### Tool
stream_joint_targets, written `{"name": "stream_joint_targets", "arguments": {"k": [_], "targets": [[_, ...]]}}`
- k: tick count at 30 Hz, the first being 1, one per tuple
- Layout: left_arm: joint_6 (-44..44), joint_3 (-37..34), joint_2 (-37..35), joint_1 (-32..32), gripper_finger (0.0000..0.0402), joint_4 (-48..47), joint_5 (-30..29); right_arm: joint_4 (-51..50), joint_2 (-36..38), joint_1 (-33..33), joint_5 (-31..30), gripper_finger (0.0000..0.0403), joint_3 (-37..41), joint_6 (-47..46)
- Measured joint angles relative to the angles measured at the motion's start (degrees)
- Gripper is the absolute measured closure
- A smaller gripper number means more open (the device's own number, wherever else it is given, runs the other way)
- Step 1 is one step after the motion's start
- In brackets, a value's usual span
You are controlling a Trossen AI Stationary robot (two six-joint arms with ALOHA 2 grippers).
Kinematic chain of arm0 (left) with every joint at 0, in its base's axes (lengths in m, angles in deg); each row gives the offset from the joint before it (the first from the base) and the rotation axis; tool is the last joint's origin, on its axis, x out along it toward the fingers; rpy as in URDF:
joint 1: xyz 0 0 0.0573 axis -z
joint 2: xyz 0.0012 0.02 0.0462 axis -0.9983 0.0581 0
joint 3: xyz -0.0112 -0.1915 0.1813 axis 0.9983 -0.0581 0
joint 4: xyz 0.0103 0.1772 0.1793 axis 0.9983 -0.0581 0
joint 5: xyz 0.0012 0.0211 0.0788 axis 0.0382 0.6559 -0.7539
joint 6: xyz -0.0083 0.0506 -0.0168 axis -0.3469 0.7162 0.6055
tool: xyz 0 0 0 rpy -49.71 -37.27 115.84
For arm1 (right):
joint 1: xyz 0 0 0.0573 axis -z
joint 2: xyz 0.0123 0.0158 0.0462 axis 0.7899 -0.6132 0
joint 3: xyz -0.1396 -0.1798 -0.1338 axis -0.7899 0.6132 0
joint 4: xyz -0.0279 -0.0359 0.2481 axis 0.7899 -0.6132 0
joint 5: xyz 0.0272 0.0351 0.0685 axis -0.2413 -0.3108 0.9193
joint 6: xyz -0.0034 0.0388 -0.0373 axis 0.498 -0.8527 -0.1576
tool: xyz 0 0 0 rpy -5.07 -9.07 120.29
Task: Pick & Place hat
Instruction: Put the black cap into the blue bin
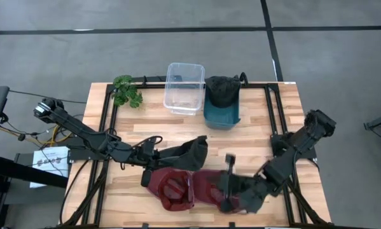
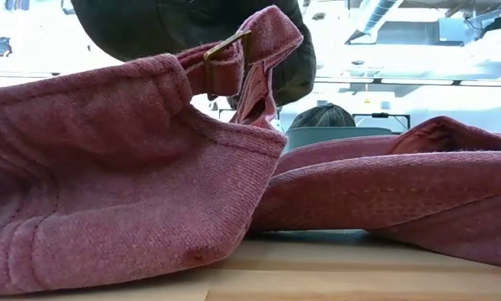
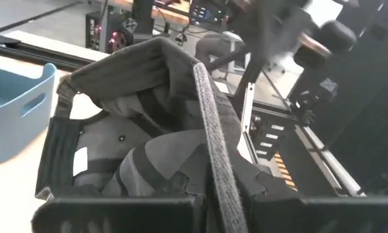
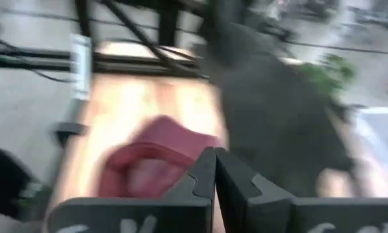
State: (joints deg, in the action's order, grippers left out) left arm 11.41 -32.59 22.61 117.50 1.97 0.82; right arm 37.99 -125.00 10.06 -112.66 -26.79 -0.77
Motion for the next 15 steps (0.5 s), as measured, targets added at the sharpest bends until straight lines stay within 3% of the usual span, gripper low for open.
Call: {"name": "stream_joint_targets", "arguments": {"k": [5,10,15], "targets": [[1.1,0.0,0.0,0.0,0.0378,3.8,-0.8,5.7,-7.2,0.8,-0.6,0.0403,0.1,1.0],[1.3,0.0,-0.1,0.5,0.0378,9.6,-0.9,8.9,-13.4,3.8,-7.3,0.0403,0.1,2.4],[1.2,0.0,-0.1,2.2,0.0378,9.8,-1.0,8.9,-14.2,4.8,-15.2,0.0403,0.1,5.1]]}}
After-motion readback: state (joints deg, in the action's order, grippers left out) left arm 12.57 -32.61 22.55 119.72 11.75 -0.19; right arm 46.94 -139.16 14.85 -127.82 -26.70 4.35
